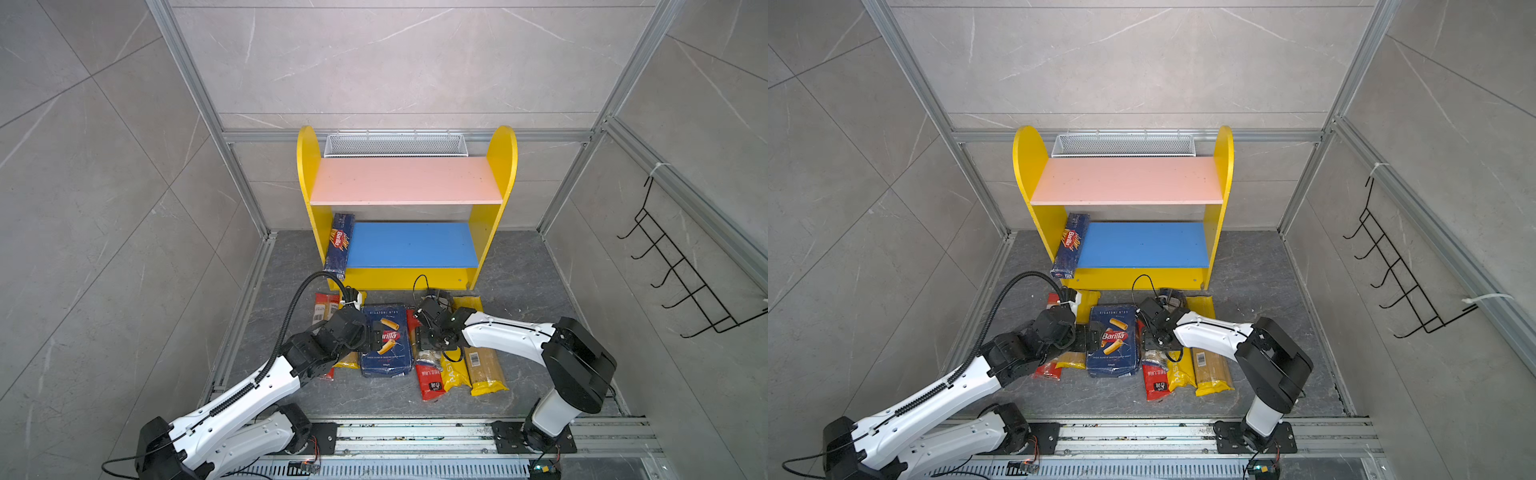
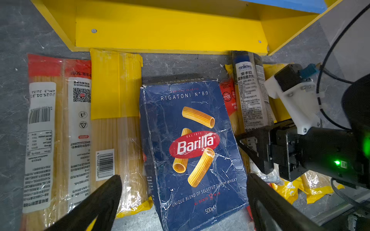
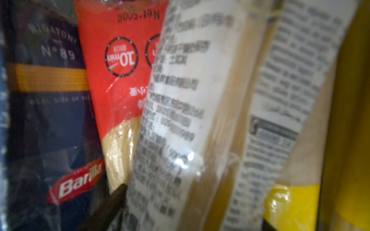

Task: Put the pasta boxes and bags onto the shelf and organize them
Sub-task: 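Grasp the clear-wrapped spaghetti bag with white label using the right gripper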

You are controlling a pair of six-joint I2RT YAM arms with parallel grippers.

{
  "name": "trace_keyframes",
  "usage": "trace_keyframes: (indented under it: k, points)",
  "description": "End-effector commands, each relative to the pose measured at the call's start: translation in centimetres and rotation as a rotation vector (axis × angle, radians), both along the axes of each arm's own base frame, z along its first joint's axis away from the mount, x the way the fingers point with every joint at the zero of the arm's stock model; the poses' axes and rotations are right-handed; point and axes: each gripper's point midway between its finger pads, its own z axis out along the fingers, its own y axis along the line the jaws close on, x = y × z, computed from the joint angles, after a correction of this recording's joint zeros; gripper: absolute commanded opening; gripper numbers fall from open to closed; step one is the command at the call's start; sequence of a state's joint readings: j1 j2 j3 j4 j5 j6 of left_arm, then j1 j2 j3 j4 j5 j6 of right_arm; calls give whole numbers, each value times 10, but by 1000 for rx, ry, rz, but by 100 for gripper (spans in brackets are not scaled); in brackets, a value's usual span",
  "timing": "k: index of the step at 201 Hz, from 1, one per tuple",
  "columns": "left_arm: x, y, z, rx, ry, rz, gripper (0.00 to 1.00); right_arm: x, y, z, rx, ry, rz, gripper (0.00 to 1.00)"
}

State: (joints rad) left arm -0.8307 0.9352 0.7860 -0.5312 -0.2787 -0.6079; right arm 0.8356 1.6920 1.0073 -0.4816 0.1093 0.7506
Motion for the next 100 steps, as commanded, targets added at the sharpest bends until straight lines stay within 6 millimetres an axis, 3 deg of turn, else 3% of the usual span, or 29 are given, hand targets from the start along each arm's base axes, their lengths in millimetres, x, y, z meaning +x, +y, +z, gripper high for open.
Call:
trace_keyframes:
  k: [1, 25, 100]
  points:
    - [-1, 7, 6, 15, -40, 4, 99, -15, 14, -33, 43, 106, 24, 56]
    - [-3, 13, 10, 19, -47, 11, 99, -14, 18, -25, 66, 100, 20, 45]
    - [-8, 30, 25, 29, -91, 39, 99, -11, 22, 33, 189, 27, 26, 33]
